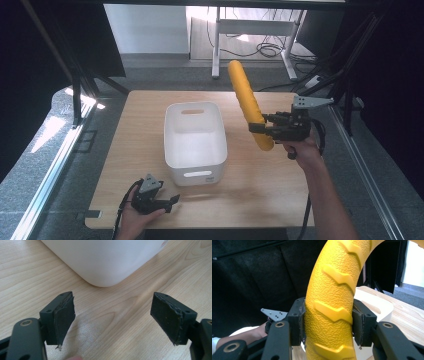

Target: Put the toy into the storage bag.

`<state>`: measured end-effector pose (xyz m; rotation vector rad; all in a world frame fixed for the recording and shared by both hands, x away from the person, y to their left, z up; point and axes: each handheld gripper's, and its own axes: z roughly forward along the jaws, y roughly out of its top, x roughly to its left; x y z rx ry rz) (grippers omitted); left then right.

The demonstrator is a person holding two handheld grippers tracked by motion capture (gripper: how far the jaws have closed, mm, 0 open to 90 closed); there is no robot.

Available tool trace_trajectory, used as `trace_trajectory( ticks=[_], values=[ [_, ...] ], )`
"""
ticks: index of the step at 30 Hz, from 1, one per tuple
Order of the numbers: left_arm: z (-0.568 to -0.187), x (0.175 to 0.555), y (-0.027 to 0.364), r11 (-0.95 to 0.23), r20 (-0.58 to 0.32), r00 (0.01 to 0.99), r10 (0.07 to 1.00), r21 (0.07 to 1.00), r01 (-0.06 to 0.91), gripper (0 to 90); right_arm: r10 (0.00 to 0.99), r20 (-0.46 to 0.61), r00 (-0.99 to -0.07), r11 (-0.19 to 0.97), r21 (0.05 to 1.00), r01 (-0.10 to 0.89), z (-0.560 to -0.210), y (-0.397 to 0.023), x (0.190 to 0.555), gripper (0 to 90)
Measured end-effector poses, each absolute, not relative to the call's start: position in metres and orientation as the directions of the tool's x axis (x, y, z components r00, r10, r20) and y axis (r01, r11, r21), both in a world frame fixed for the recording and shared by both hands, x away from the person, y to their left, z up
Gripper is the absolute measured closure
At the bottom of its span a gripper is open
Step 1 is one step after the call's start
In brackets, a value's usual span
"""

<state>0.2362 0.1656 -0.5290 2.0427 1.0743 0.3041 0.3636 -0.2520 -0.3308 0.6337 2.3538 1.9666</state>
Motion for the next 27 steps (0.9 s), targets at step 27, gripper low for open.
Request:
trace_trajectory(
  ticks=[27],
  values=[
    [-0.529,0.236,0.165,-0.329,-0.141,0.614,0.777,0.740,0.586,19.8,0.269,0.210,-0.940,0.111,0.963,0.247,-0.312,-0.236,0.354,51.9]
  ],
)
